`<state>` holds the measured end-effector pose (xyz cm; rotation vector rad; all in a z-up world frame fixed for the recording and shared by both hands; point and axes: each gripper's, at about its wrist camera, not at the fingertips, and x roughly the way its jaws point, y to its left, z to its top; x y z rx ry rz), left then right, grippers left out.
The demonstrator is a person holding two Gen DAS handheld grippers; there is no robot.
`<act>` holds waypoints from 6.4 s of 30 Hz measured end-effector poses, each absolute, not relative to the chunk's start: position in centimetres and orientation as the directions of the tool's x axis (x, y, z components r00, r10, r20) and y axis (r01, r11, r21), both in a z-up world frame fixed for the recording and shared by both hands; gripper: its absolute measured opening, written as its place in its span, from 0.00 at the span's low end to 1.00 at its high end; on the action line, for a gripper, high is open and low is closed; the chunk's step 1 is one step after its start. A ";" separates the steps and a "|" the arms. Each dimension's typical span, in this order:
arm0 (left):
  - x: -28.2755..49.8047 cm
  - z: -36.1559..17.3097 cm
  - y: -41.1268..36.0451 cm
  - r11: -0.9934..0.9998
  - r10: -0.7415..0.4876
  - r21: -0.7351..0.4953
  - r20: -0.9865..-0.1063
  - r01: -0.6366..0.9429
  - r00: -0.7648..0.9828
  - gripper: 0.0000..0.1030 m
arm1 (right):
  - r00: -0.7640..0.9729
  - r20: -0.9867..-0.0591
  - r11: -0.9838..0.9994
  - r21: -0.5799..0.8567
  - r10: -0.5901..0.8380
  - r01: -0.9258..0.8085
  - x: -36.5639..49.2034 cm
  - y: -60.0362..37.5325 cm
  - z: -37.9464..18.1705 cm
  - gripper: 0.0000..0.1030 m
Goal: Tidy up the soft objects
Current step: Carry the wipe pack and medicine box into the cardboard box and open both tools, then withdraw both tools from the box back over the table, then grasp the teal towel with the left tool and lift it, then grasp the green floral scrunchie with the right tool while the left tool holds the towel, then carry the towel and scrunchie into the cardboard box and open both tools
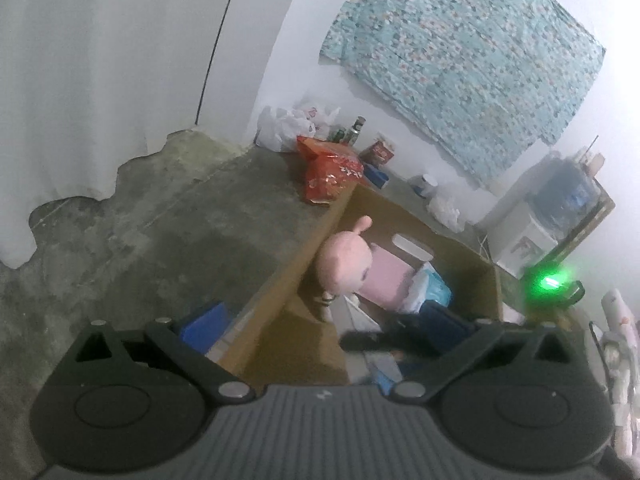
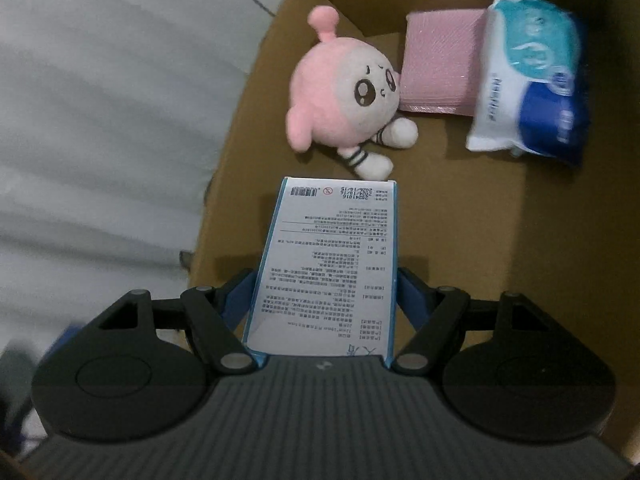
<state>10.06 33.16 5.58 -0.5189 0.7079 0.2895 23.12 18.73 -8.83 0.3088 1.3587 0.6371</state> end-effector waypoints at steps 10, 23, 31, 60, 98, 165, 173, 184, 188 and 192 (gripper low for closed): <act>9.6 3.8 35.5 0.833 0.100 -0.341 -0.682 -0.436 0.725 1.00 | -0.015 -0.821 0.808 0.565 0.571 -0.166 25.2 22.1 -14.8 0.80; 8.5 5.6 34.0 0.856 0.121 -0.309 -0.660 -0.415 0.741 1.00 | 0.037 -0.678 0.673 0.719 0.734 -0.173 23.3 15.6 -8.0 0.83; 7.0 8.6 28.2 0.915 0.041 -0.288 -0.630 -0.282 0.776 1.00 | 0.150 -0.534 0.553 0.782 0.832 -0.286 16.6 3.0 0.4 0.83; 18.3 2.4 -7.5 0.929 -0.318 -0.060 -0.637 0.366 0.702 1.00 | 0.699 -0.532 0.809 0.577 0.477 -0.113 5.9 -28.6 -7.8 0.86; 15.5 5.8 -3.1 0.863 -0.492 -0.452 -0.649 0.226 0.580 0.14 | 0.773 -0.454 0.782 0.618 0.444 -0.086 2.5 -32.2 -8.8 0.86; 5.5 -9.0 -0.5 0.950 -0.292 -0.194 -0.830 0.245 0.475 0.77 | 0.500 -0.759 0.909 0.350 0.416 -0.224 1.0 -24.3 -11.2 0.23; 4.4 -5.5 -1.4 0.941 -0.277 -0.114 -0.799 0.318 0.533 0.88 | 0.601 -0.699 0.922 0.293 0.386 -0.252 -1.9 -25.1 -9.4 0.78; 8.5 -8.9 -5.5 0.907 -0.201 -0.011 -0.889 0.421 0.411 0.81 | 0.551 -0.712 0.899 0.303 0.435 -0.317 1.0 -23.8 -11.7 0.90; 9.2 -11.1 -5.4 0.920 -0.141 0.013 -0.921 0.391 0.363 0.71 | 0.520 -0.735 0.896 0.291 0.435 -0.336 1.8 -23.2 -12.8 0.90; 9.0 -11.2 -5.1 0.920 -0.143 0.017 -0.915 0.391 0.376 0.50 | 0.494 -0.761 0.897 0.267 0.420 -0.351 2.1 -22.4 -13.7 0.83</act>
